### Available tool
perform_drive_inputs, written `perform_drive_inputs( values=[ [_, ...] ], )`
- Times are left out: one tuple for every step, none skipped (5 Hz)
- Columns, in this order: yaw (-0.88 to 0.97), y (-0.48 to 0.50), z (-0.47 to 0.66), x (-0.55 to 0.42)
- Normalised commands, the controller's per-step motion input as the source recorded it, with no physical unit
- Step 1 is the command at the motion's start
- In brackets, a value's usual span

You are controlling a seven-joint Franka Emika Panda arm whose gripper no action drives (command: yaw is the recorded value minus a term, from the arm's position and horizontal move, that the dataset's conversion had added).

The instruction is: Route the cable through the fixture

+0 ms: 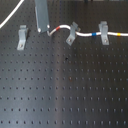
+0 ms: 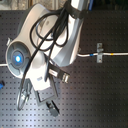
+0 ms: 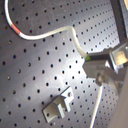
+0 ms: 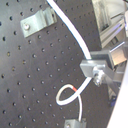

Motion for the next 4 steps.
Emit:
perform_drive_inputs(
  values=[
    [0.42,-0.029,0.27,-0.362],
    [0.39,-0.059,0.26,-0.423],
    [0.05,-0.068,0.36,-0.459],
    [-0.06,-0.072,0.48,-0.526]
  ],
)
